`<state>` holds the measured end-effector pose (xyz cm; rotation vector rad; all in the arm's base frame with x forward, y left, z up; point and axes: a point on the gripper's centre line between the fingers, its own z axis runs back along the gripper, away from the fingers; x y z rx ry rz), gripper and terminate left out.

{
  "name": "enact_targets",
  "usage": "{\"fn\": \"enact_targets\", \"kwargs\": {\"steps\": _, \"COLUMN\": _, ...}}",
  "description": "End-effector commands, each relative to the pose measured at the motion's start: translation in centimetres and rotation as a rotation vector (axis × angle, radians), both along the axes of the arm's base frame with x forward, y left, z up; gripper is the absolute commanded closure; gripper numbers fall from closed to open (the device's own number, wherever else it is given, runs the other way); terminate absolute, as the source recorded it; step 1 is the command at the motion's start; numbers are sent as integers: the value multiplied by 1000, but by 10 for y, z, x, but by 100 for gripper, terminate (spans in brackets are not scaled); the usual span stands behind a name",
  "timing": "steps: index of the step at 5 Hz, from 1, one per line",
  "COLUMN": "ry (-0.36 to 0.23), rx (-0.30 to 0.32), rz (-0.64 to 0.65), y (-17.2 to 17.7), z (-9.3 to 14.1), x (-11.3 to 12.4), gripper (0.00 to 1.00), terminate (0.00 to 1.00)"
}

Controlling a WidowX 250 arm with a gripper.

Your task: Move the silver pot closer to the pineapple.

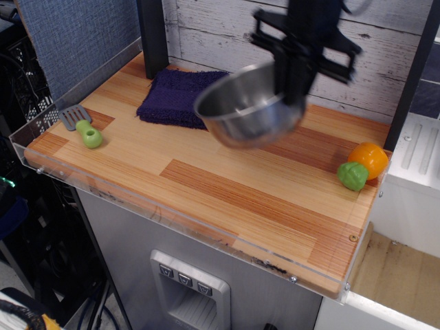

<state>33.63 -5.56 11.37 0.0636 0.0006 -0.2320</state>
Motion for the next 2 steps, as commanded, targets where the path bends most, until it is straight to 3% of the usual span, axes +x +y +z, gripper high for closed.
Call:
{"fn": "enact_targets", "kwargs": {"steps": 1, "ry": -4, "rx": 22, "rz": -9, "y": -15, "z": -20, "x": 17, "gripper": 100, "terminate": 0}}
{"fn": "enact_targets", "kwargs": {"steps": 2, "ry": 10, "rx": 29, "rz": -9, "y": -16, "z": -29, "x": 21, "gripper": 100, "terminate": 0}}
